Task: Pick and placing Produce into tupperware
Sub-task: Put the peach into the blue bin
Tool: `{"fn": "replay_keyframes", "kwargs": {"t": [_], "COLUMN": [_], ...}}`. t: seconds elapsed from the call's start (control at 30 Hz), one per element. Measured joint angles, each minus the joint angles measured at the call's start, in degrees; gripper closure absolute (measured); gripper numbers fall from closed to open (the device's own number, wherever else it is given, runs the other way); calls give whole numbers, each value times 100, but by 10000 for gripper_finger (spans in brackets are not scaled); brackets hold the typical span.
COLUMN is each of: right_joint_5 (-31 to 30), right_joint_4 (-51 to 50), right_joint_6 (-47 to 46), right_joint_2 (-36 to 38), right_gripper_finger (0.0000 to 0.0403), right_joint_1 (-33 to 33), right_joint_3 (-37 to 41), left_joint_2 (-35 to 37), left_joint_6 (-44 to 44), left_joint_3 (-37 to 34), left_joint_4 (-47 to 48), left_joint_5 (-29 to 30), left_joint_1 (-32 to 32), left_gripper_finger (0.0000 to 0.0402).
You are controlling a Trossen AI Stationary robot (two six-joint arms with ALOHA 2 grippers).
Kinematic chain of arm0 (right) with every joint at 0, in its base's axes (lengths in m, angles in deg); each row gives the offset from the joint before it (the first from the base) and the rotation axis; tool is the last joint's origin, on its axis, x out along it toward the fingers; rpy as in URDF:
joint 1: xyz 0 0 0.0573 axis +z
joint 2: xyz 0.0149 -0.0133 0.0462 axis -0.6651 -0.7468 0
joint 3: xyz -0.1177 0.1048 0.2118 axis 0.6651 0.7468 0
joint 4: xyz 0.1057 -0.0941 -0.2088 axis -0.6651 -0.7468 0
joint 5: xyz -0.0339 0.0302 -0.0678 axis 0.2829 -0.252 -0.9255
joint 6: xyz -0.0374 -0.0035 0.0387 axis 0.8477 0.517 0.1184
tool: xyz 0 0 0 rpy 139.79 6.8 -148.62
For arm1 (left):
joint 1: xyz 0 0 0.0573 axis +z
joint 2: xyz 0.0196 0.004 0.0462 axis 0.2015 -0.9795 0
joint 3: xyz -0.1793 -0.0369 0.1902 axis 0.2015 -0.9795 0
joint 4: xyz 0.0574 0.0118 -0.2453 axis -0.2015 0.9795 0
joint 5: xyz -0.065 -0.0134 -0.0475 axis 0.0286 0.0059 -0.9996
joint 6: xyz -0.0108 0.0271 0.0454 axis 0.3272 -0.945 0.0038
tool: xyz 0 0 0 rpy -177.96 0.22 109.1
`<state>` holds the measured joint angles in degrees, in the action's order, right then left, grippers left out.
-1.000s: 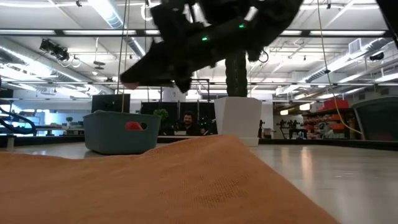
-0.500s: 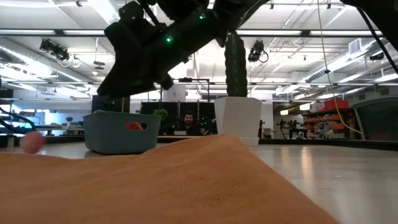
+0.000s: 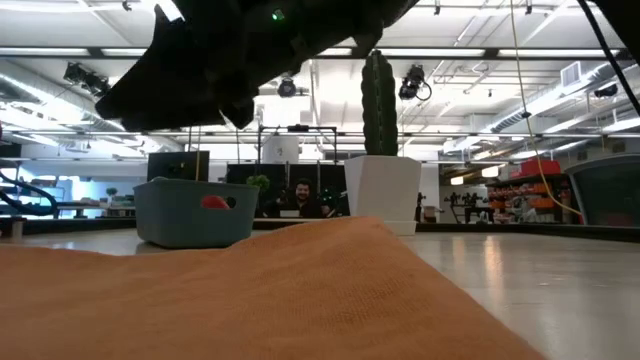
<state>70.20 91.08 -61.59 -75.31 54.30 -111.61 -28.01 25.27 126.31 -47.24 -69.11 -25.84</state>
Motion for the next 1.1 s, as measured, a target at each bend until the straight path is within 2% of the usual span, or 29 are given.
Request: {"fn": "replay_keyframes", "kwargs": {"t": [0.17,0.33,0.43,0.57,0.67,0.87,0.97,1.1], "right_joint_5": [-19,-69,-300,-1117,-1772,-2873,-3353,-3837], "right_joint_4": [-570,-2171,-3343,-4623,-5305,-5557,-5533,-5540], "right_joint_6": [-336,-718,-1180,-1387,-1877,-3013,-3682,-4464], "right_joint_2": [95,643,1133,1808,2246,3153,3558,4030], "right_gripper_finger": [209,213,220,231,239,247,249,249], "right_joint_1": [198,408,532,886,1258,2125,2600,3056], "right_joint_3": [1,3,3,3,34,787,1344,2032], "left_joint_2": [1,-3,-31,-74,-224,-862,-1282,-1819], "left_joint_6": [747,2321,3366,4479,5237,7557,7911,7570], "left_joint_3": [0,0,0,0,0,0,0,0], "left_joint_4": [1111,3051,3696,3805,3865,4483,4831,4916], "left_joint_5": [-13,-15,4,384,595,785,779,776], "left_joint_1": [-134,-683,-1207,-2052,-2619,-3335,-3545,-3696], "left_gripper_finger": [389,395,389,378,376,366,352,320]}}
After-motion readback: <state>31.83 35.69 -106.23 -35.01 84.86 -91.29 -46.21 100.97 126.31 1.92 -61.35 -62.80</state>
